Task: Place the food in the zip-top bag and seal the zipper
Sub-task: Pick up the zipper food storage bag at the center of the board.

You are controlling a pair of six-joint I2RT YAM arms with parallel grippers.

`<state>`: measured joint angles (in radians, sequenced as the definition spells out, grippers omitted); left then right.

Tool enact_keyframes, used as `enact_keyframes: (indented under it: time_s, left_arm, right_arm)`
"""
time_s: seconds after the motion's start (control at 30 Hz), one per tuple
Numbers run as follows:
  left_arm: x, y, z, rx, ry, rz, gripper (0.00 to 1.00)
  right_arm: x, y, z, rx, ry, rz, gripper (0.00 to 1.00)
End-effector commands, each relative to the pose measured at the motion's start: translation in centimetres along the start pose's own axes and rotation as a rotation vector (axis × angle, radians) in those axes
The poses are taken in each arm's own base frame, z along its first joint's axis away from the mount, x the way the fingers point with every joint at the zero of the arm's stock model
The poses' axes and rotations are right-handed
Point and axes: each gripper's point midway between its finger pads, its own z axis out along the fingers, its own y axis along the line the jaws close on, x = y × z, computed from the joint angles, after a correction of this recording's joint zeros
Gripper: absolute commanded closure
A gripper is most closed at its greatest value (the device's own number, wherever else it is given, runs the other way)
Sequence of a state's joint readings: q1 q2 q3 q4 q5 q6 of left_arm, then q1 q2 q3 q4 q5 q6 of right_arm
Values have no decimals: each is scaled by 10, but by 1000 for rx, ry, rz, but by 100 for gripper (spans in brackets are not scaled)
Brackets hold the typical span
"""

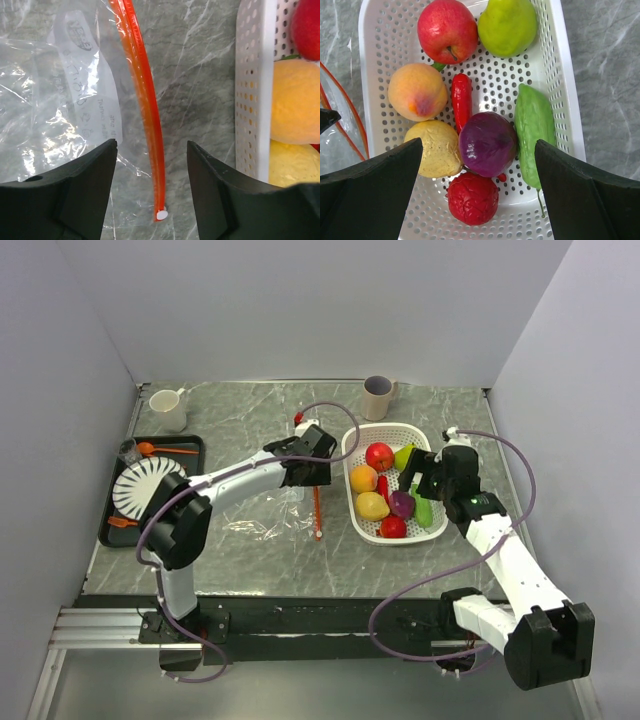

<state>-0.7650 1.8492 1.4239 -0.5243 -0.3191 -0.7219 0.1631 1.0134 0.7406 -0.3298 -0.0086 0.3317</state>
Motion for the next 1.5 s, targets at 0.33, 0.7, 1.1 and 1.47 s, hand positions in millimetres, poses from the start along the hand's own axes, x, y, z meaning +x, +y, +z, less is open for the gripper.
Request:
enact_keyframes:
  time_s: [0.33, 0.7, 1.1, 1.47]
  left_arm:
    - [11, 4, 12, -52, 37, 31, 65]
    - [8, 5, -13, 9, 21, 16, 99]
    - [-4, 1, -83, 190, -46, -78, 99]
    - [-11, 2, -102, 227, -81, -87, 99]
  right_arm:
    - [-22, 9, -4, -25, -41, -1, 0]
    - [-12, 42, -8, -215, 5, 31, 0]
    - [6, 147, -11, -640, 144, 126, 42]
    - [29, 217, -16, -778, 252, 66, 41]
